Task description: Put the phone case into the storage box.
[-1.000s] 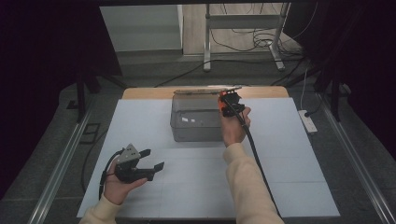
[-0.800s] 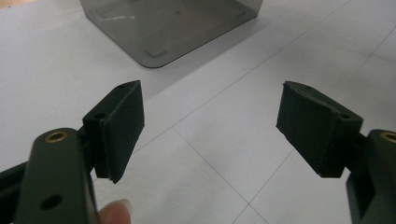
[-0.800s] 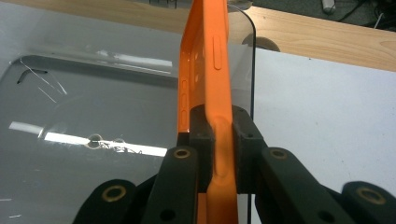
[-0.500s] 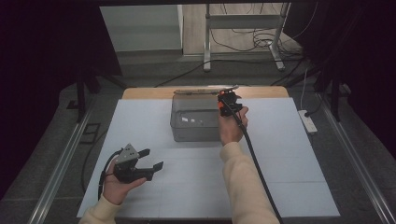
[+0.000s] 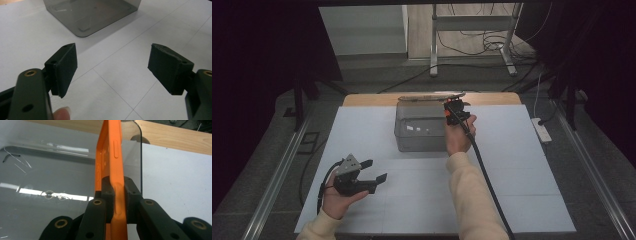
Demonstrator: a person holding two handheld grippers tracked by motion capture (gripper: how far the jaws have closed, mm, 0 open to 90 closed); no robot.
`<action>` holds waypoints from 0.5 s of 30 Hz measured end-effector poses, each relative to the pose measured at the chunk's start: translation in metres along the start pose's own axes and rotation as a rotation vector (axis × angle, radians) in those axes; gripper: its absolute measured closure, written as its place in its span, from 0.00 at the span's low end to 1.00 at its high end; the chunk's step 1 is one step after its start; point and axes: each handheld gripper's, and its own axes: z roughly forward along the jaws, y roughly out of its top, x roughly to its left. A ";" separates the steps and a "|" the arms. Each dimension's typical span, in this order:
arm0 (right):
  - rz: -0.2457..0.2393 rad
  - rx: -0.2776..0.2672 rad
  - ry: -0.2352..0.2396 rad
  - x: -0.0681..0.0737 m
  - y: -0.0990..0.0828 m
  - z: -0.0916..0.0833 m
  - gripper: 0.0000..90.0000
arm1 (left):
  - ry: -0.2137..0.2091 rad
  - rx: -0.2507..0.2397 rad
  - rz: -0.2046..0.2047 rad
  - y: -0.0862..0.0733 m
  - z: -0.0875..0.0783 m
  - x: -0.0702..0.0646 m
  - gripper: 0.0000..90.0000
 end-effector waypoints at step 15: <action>-0.011 0.024 -0.009 0.003 -0.003 0.007 0.90 | 0.001 0.000 0.000 0.000 0.000 0.000 0.26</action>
